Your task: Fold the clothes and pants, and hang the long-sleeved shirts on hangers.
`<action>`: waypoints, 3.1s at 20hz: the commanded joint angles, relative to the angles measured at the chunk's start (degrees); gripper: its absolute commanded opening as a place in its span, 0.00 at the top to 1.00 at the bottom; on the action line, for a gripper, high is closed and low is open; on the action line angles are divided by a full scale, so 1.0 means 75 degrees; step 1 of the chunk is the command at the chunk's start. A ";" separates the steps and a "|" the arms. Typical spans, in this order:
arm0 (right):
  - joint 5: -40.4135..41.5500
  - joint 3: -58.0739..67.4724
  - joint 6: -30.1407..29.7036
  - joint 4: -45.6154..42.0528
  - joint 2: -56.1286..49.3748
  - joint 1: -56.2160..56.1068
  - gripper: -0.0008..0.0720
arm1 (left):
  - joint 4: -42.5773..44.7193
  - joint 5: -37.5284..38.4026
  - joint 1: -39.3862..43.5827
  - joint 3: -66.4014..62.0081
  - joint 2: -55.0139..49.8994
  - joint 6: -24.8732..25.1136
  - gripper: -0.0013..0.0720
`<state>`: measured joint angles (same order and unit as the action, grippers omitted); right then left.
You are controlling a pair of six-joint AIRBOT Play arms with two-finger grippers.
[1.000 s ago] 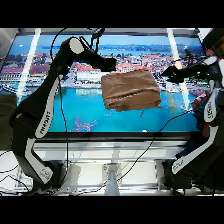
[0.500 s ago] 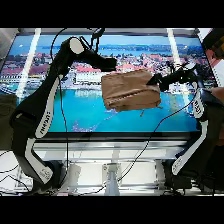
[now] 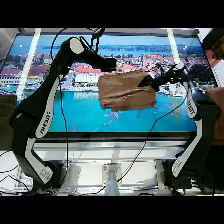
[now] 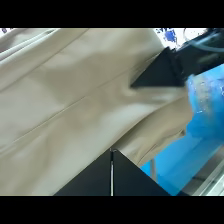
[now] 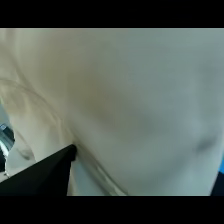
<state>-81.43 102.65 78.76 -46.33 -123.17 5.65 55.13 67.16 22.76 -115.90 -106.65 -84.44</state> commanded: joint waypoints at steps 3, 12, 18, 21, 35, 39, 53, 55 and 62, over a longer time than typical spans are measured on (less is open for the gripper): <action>0.0414 0.0032 0.0006 0.0367 -0.0149 -0.0930 0.58 | -0.0035 0.0125 -0.0041 -0.0003 0.0017 0.0006 0.96; 0.0187 0.1518 -0.0449 0.0720 0.0548 -0.0425 0.95 | 0.1125 0.0772 -0.1145 -0.0003 0.1201 0.0172 0.96; 0.0192 0.1789 0.0044 -0.1521 0.2017 0.0831 0.95 | 0.3168 0.1460 -0.1399 -0.0003 0.2664 0.0117 0.96; 0.0146 0.1789 0.0493 -0.2471 0.2736 0.1545 0.95 | 0.3395 0.1553 -0.1399 -0.0003 0.3360 0.0114 0.96; -0.3246 0.1769 0.3369 -0.8606 0.5106 0.3550 0.95 | 0.4441 0.1571 -0.1396 0.0000 0.4229 0.0117 0.96; -0.3214 0.1011 0.2940 -1.0005 0.5654 0.3640 0.95 | 0.4441 0.1571 -0.1396 0.0000 0.4226 0.0117 0.96; -0.2923 -0.0831 0.2926 -0.7909 0.6400 0.6406 0.09 | 0.4441 0.1571 -0.1396 0.0000 0.4226 0.0117 0.96; -0.2602 -0.0831 0.2897 -0.7903 0.6403 0.6406 0.10 | 0.4441 0.1571 -0.1396 0.0000 0.4226 0.0117 0.96; -0.0210 -0.0813 0.1856 -0.5712 0.6519 0.6117 0.30 | 0.4441 0.1571 -0.1396 0.0000 0.4226 0.0117 0.96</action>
<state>-93.27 96.51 97.93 -100.77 -74.87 52.82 88.44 78.96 12.34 -115.90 -75.00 -83.57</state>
